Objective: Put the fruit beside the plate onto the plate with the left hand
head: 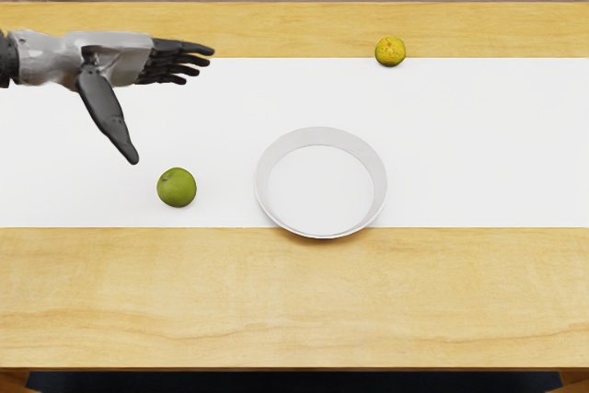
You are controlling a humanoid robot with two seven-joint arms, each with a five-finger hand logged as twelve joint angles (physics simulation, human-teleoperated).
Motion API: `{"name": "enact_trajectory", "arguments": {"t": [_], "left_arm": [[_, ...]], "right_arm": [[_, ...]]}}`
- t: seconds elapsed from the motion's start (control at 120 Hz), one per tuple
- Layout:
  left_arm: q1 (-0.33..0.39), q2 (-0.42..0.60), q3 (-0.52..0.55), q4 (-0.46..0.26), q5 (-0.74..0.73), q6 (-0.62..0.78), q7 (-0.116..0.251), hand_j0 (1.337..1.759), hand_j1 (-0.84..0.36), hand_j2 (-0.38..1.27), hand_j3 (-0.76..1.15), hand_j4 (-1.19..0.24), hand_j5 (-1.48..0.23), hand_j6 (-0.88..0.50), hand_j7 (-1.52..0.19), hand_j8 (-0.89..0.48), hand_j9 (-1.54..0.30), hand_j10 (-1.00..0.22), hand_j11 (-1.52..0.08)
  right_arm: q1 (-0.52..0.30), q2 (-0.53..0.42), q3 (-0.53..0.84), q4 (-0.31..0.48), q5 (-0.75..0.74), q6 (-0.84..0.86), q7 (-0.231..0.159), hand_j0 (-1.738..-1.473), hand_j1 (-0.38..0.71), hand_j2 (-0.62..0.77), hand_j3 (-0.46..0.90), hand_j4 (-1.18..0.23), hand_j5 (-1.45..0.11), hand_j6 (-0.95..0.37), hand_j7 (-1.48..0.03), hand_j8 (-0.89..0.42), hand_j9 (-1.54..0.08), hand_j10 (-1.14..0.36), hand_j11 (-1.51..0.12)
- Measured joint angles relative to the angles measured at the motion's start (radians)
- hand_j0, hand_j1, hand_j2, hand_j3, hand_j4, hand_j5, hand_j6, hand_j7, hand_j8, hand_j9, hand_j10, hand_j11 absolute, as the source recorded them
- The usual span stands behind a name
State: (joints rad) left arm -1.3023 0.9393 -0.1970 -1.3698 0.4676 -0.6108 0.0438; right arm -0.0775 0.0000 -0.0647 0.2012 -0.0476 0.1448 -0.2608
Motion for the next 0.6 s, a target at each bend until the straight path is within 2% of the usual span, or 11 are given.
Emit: {"name": "enact_trajectory", "arguments": {"t": [0.1,0.183,0.2,0.225,0.283,0.308,0.367,0.408,0.458,0.6], "left_arm": [[0.002,-0.002,0.000,-0.015,0.003,0.000,0.002,1.658,0.33,0.01,0.00,-0.02,-0.03,-0.02,-0.03,-0.02,-0.03,-0.02,-0.03],[0.000,-0.006,-0.001,-0.020,0.003,0.000,0.029,1.658,0.33,0.01,0.00,-0.02,-0.03,-0.02,-0.03,-0.02,-0.03,-0.02,-0.03],[0.000,-0.013,-0.002,-0.023,0.003,0.000,0.050,1.658,0.33,0.01,0.00,-0.02,-0.03,-0.02,-0.03,-0.02,-0.03,-0.02,-0.03],[-0.001,-0.038,-0.002,-0.027,0.003,0.000,0.101,1.658,0.33,0.01,0.00,-0.02,-0.03,-0.02,-0.03,-0.02,-0.03,-0.02,-0.03],[-0.016,-0.116,-0.005,-0.034,0.003,0.000,0.275,1.658,0.33,0.01,0.00,-0.02,-0.03,-0.02,-0.03,-0.02,-0.03,-0.02,-0.03],[-0.031,-0.128,-0.006,-0.038,0.009,0.000,0.337,1.658,0.33,0.00,0.00,-0.02,-0.03,-0.02,-0.03,-0.02,-0.03,-0.02,-0.03],[-0.053,-0.124,-0.009,-0.067,0.067,0.000,0.436,1.658,0.33,0.00,0.00,-0.02,-0.03,-0.02,-0.03,-0.02,-0.03,-0.02,-0.03],[-0.087,-0.130,-0.010,-0.086,0.104,0.000,0.479,1.658,0.33,0.00,0.00,-0.02,-0.03,-0.02,-0.03,-0.02,-0.03,-0.02,-0.03],[-0.112,-0.142,-0.010,-0.104,0.143,0.000,0.513,1.658,0.33,0.00,0.00,-0.02,-0.03,-0.02,-0.03,-0.02,-0.03,-0.02,-0.03],[-0.075,-0.177,-0.006,-0.180,0.359,0.123,0.553,1.658,0.33,0.00,0.00,-0.02,-0.03,-0.02,-0.03,-0.02,-0.03,-0.02,-0.03]], "right_arm": [[0.002,0.000,0.000,0.000,0.000,0.000,-0.001,-1.658,-0.35,0.00,0.00,0.00,0.00,0.00,0.00,0.00,0.00,0.00,0.00],[0.006,0.000,0.000,0.000,0.000,-0.001,-0.001,-1.658,-0.35,0.00,0.00,0.00,0.00,0.00,0.00,0.00,0.00,0.00,0.00],[0.006,0.000,0.000,0.000,0.000,-0.001,-0.001,-1.658,-0.35,0.00,0.00,0.00,0.00,0.00,0.00,0.00,0.00,0.00,0.00],[0.007,0.000,0.000,0.000,0.000,-0.001,0.000,-1.658,-0.35,0.00,0.00,0.00,0.00,0.00,0.00,0.00,0.00,0.00,0.00],[0.007,0.000,0.000,0.000,0.000,0.000,0.000,-1.658,-0.35,0.00,0.00,0.00,0.00,0.00,0.00,0.00,0.00,0.00,0.00],[0.008,0.000,0.000,0.000,0.000,0.000,0.000,-1.658,-0.35,0.00,0.00,0.00,0.00,0.00,0.00,0.00,0.00,0.00,0.00],[0.008,0.000,0.000,0.000,0.000,0.000,0.000,-1.658,-0.35,0.00,0.00,0.00,0.00,0.00,0.00,0.00,0.00,0.00,0.00],[0.009,0.000,0.000,0.000,0.000,0.000,0.000,-1.658,-0.35,0.00,0.00,0.00,0.00,0.00,0.00,0.00,0.00,0.00,0.00],[0.009,0.000,0.000,0.000,0.000,0.000,0.000,-1.658,-0.35,0.00,0.00,0.00,0.00,0.00,0.00,0.00,0.00,0.00,0.00],[0.010,0.000,0.000,0.000,0.000,-0.001,0.000,-1.658,-0.35,0.00,0.00,0.00,0.00,0.00,0.00,0.00,0.00,0.00,0.00]]}}
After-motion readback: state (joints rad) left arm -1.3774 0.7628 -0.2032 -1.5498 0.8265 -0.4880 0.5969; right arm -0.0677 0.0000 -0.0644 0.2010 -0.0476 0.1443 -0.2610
